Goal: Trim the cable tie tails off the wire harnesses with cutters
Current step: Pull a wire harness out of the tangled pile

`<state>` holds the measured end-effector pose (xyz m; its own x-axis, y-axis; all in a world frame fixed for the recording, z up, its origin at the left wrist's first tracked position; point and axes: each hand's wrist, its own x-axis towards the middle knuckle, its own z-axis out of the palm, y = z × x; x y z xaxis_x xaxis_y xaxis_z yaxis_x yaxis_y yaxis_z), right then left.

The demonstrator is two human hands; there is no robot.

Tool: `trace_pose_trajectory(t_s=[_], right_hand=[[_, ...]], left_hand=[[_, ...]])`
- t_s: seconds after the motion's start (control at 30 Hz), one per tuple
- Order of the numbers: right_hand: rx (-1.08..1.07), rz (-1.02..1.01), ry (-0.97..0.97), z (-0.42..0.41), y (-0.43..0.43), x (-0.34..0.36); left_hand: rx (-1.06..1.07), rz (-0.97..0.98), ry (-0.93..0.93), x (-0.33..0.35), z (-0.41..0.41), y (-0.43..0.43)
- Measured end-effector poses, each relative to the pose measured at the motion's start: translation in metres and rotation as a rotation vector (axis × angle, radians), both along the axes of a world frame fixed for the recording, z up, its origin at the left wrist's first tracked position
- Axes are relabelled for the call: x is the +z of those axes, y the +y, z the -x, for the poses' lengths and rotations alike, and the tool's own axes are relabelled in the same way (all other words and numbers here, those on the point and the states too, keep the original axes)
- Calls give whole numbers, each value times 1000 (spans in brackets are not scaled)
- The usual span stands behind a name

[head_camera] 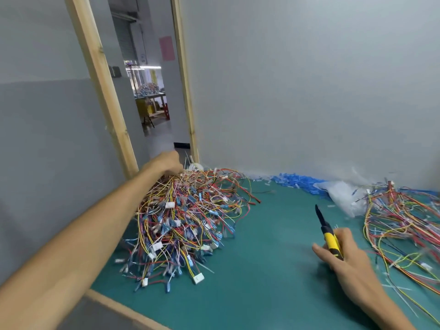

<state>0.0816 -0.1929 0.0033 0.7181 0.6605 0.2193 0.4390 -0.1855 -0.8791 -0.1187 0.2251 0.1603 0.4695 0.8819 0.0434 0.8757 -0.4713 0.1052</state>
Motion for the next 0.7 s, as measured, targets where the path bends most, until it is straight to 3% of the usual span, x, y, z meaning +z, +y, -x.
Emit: trace_pose_trajectory(t_s=[0.1,0.3,0.37,0.47,0.6,0.7], right_hand=[[16,24,-25,-1,-1,0],[20,116,-110,-4,2,-6],[19,133,-133,-5,3,-9],[21,143,-146,-8,3,-12],[30,142,-147,-10,5,-12],[30,121,-117,-12,3,-10]], left_hand=[[-31,-76,31,0,-7,-7],[-176,-583,302,7,-45,-53],[-174,-538,421,1,-61,-66],[-173,-453,429,-14,-78,-72],[-157,-699,477,-26,-85,-77],[-223,-781,572,-26,-90,-77]])
